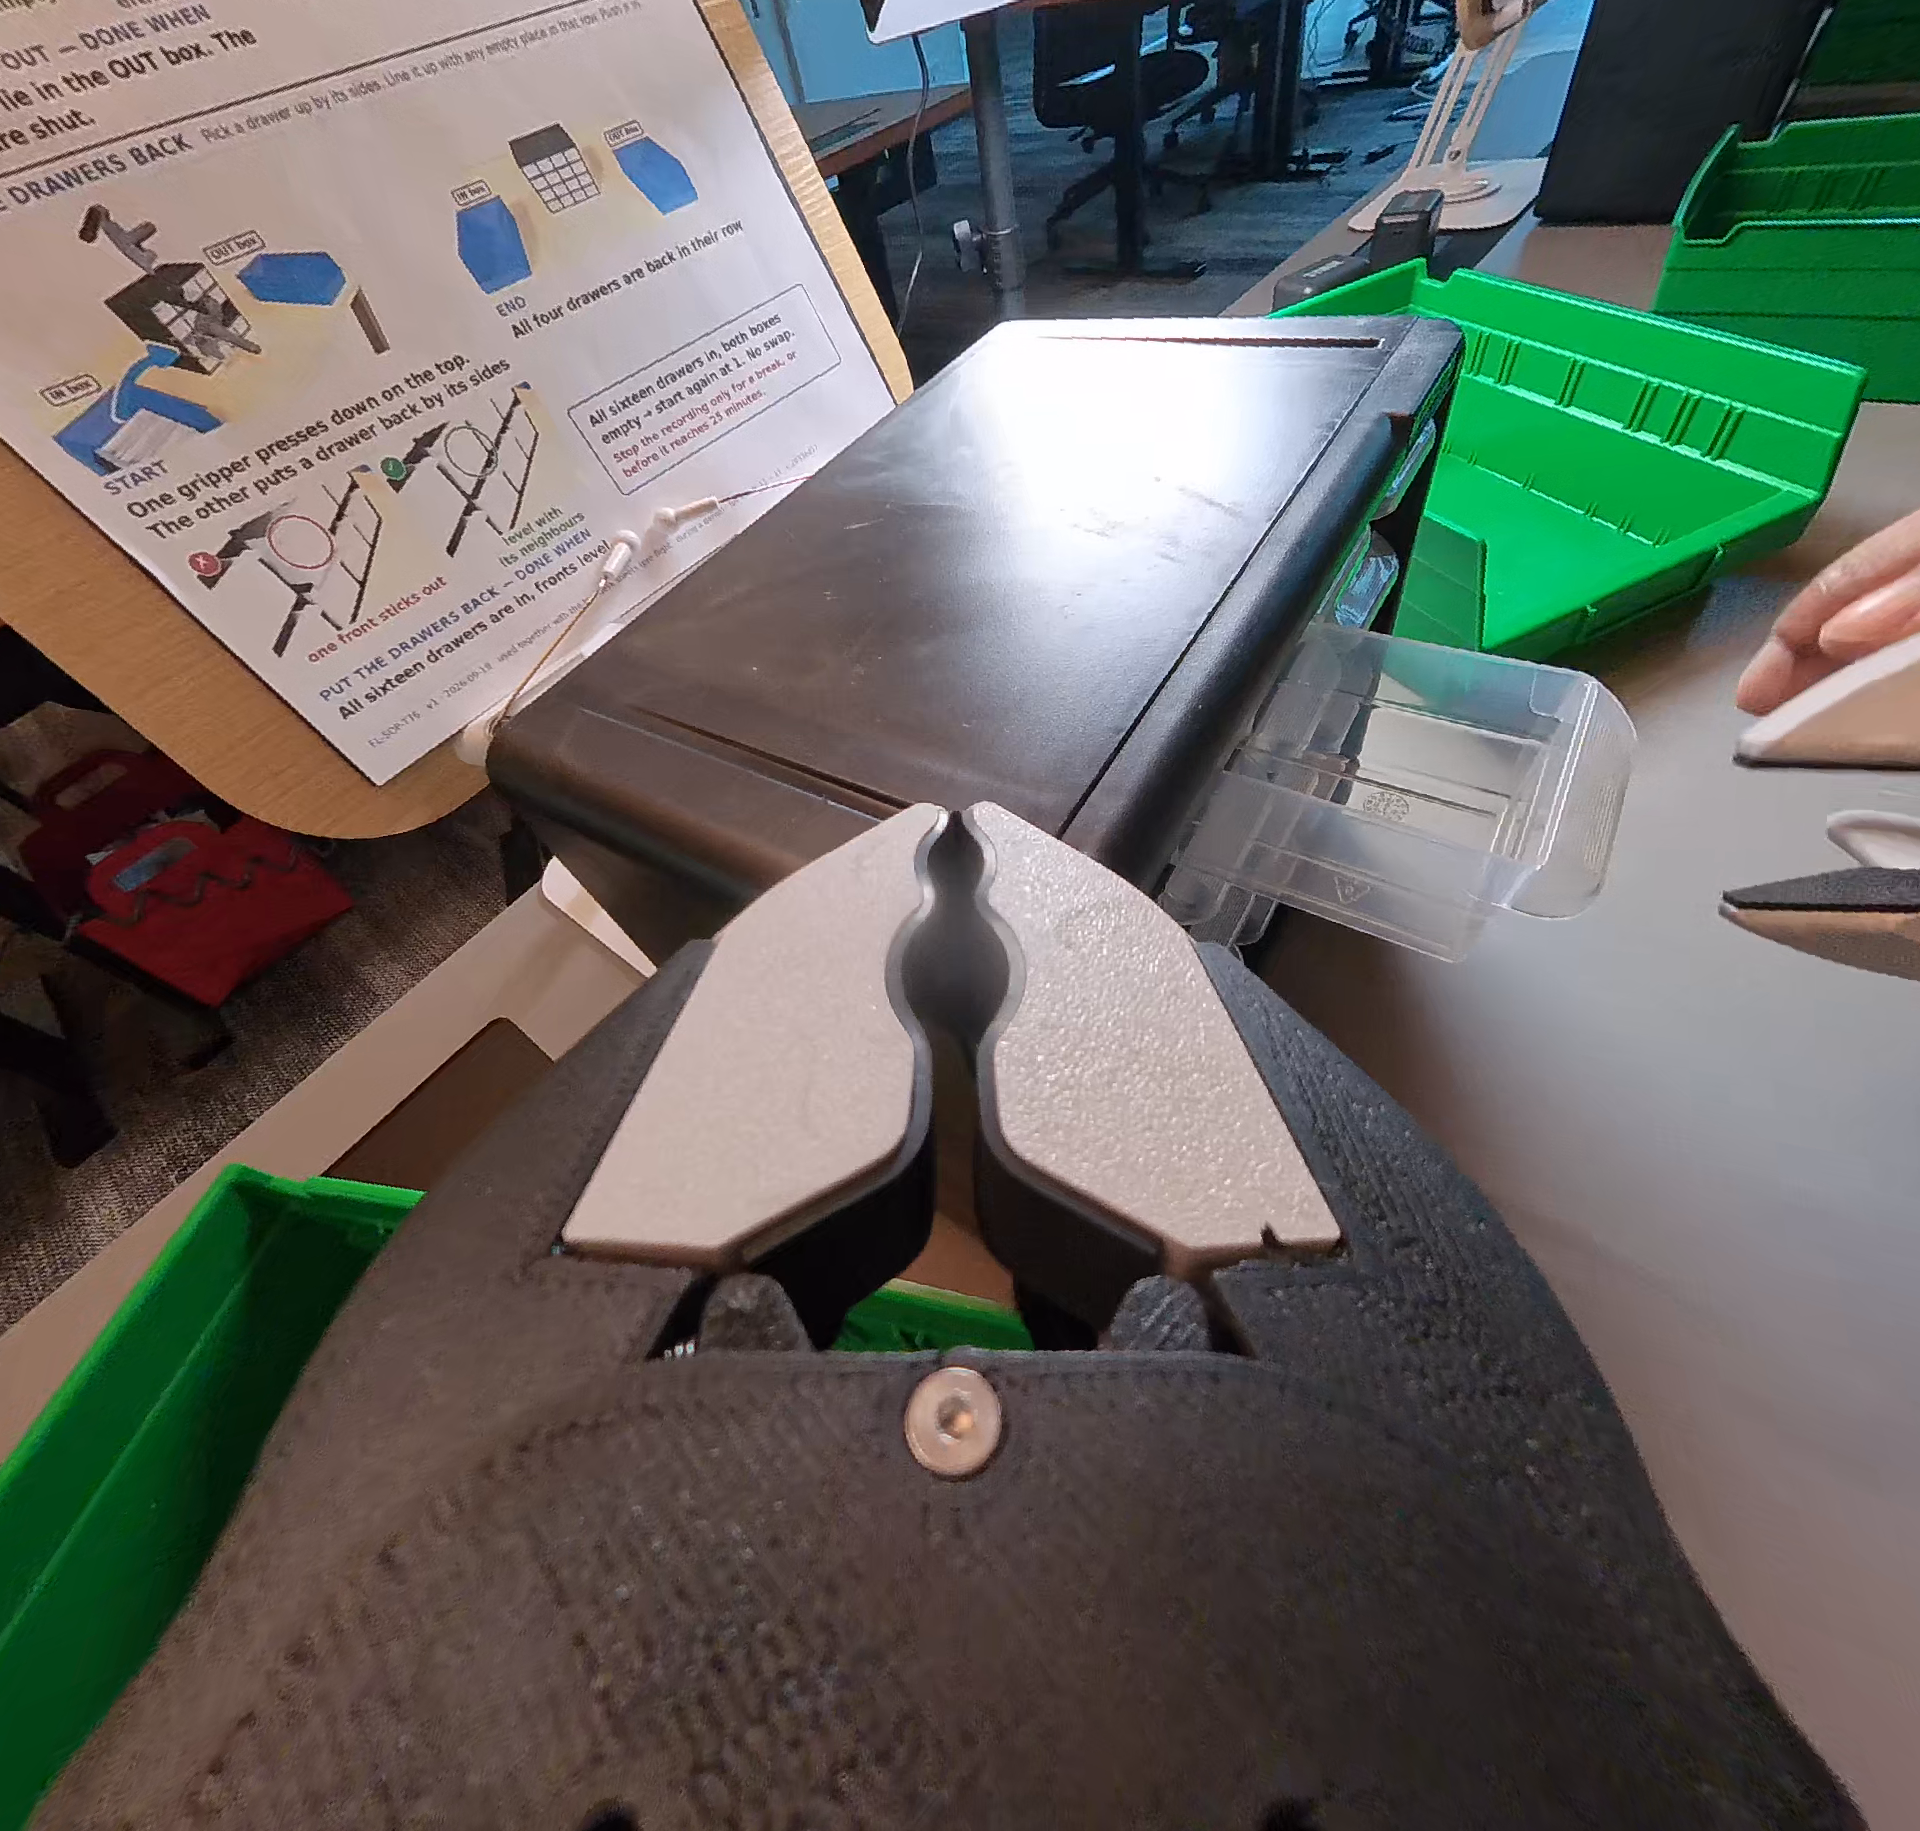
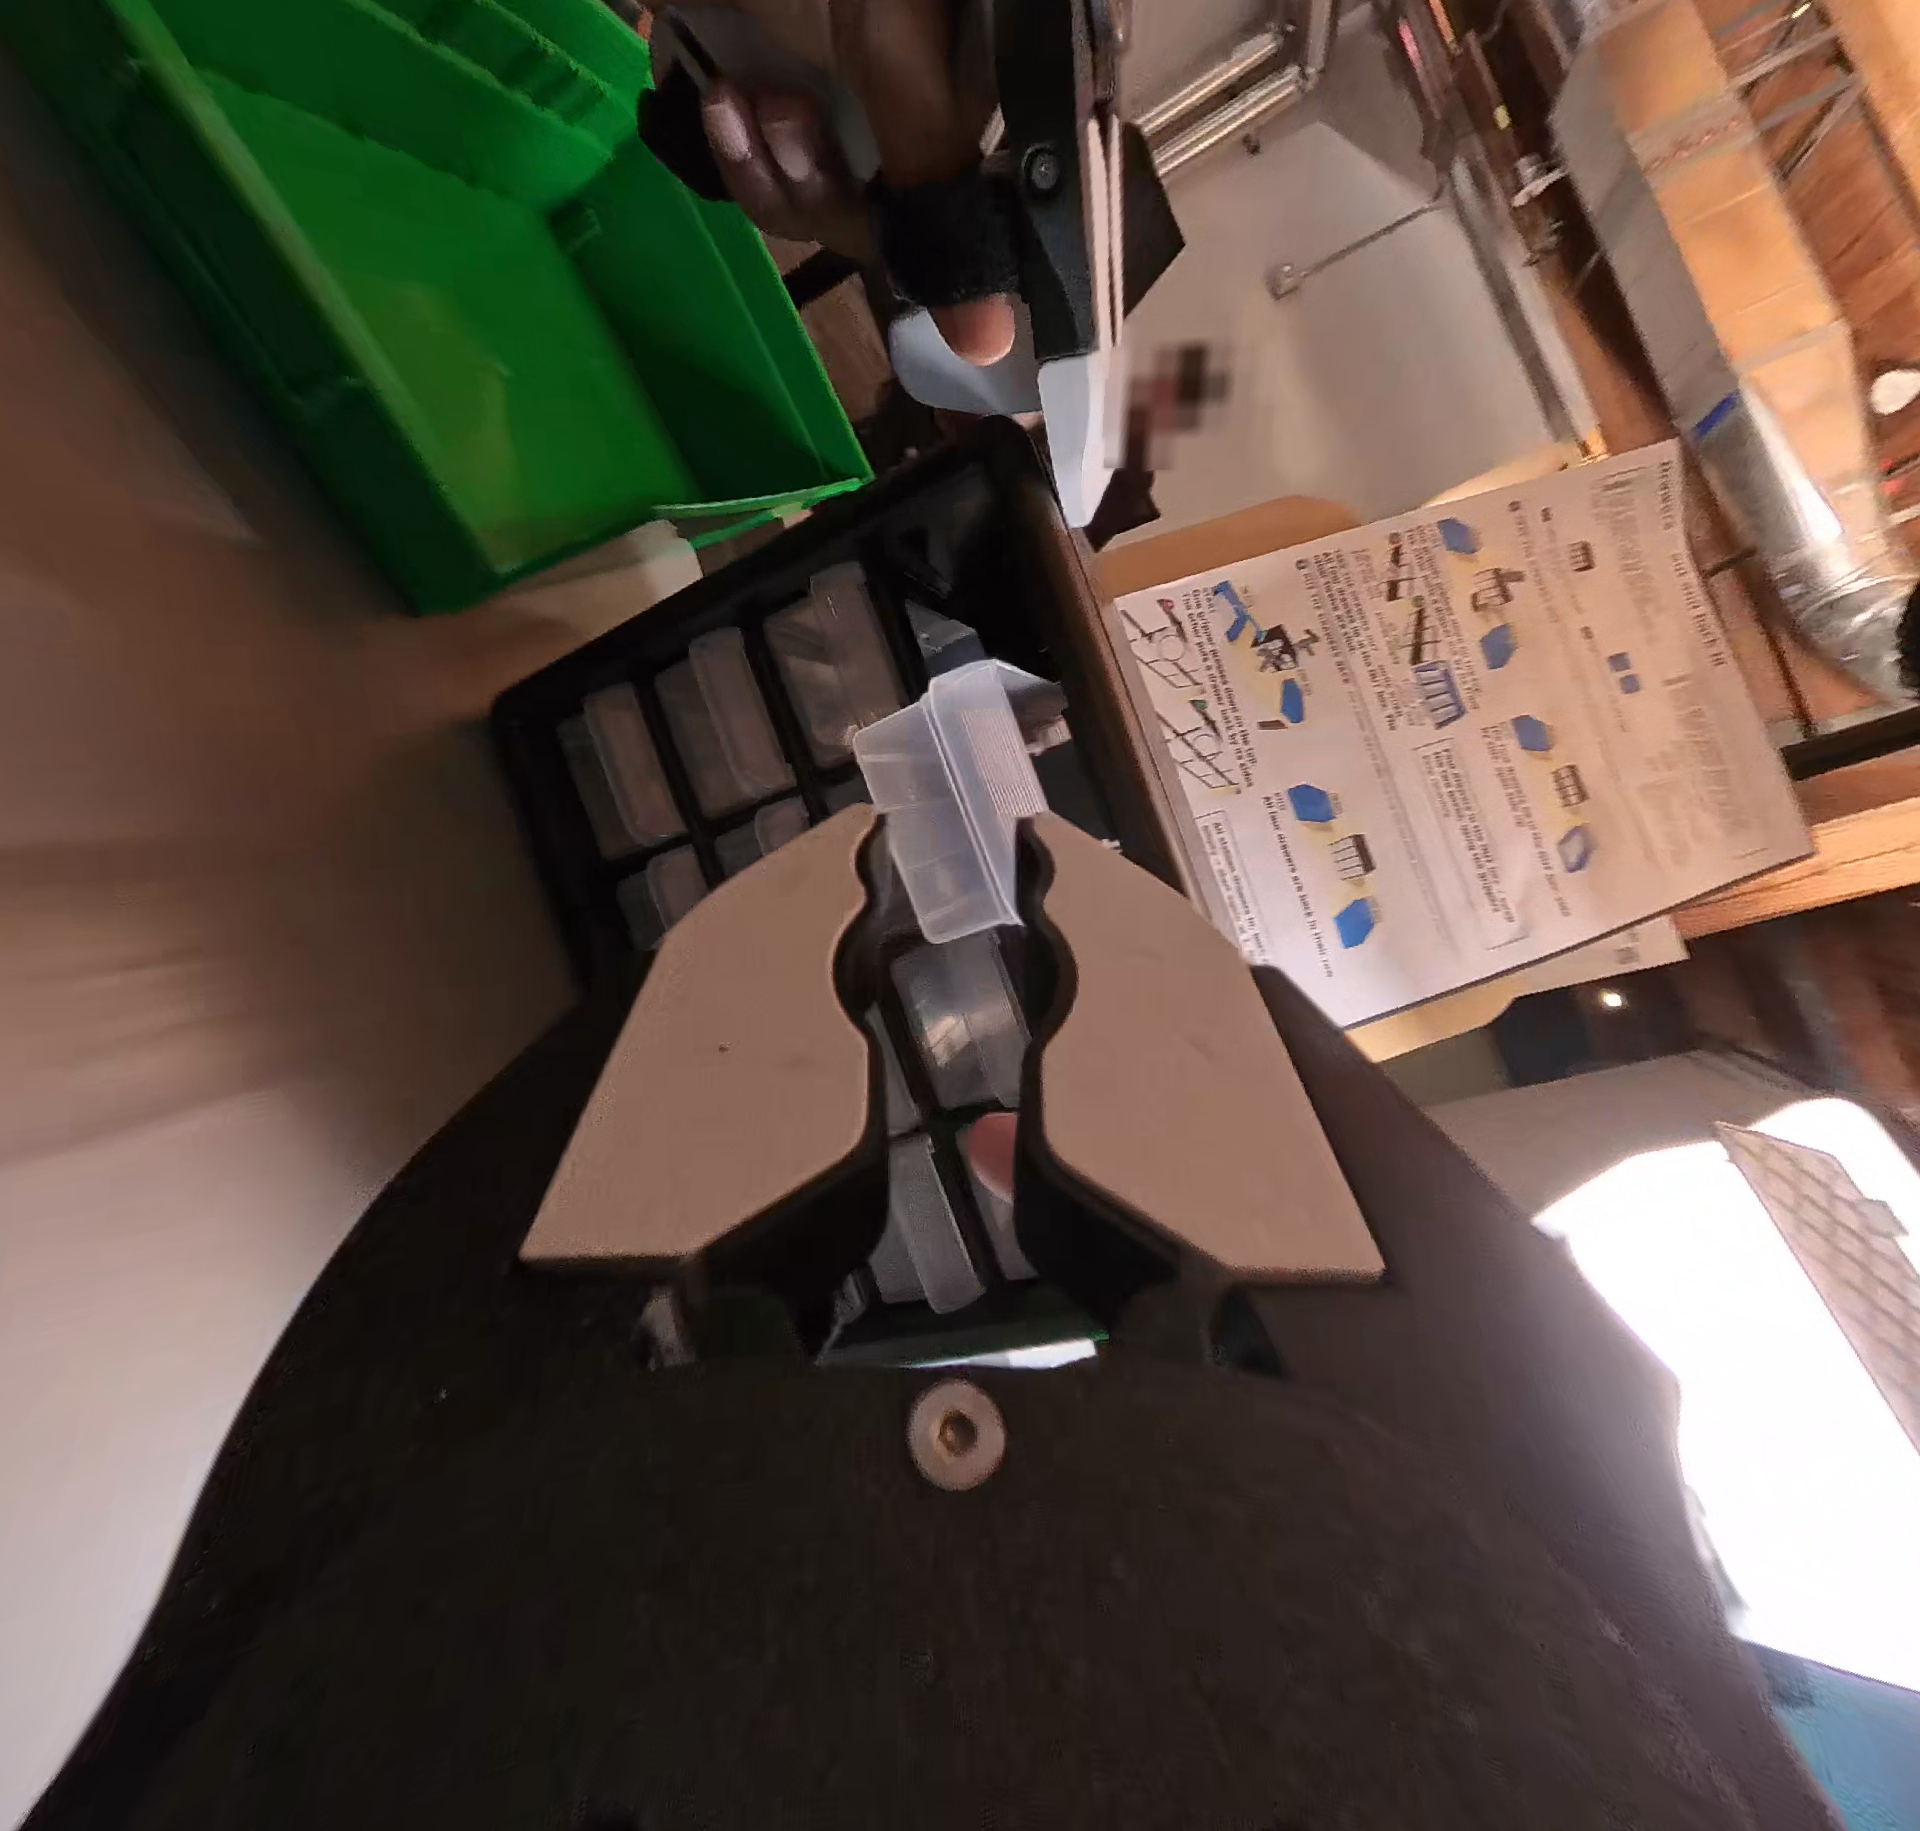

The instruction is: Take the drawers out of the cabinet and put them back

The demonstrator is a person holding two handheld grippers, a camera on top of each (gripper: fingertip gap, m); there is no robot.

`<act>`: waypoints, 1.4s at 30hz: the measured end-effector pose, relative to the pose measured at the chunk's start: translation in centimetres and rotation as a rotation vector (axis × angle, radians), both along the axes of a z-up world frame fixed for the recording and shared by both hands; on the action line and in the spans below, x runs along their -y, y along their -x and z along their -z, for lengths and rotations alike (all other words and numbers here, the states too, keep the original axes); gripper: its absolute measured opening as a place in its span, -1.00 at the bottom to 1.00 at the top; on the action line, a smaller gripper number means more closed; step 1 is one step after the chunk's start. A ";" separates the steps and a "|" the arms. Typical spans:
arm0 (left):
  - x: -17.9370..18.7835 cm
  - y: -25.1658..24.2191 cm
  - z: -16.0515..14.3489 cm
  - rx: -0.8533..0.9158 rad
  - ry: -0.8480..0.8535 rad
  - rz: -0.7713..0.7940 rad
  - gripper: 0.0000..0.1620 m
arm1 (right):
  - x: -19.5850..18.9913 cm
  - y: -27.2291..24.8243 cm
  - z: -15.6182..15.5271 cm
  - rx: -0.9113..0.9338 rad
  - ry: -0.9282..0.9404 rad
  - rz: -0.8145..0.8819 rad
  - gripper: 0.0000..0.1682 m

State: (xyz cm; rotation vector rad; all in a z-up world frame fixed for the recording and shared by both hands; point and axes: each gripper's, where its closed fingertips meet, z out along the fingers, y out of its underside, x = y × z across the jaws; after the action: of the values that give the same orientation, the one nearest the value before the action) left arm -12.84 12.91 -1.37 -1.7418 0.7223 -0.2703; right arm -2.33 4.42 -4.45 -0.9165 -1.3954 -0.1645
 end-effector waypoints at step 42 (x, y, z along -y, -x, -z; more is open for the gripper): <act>0.0 0.0 0.0 -0.002 -0.011 0.007 -1.00 | -1.2 -12.8 -9.8 -0.158 0.684 0.002 -0.79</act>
State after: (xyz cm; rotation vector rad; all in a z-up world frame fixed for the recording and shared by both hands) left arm -12.84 12.91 -1.35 -1.7297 0.7304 -0.2685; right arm 10.51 5.58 5.38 -1.4551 -1.3152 0.4034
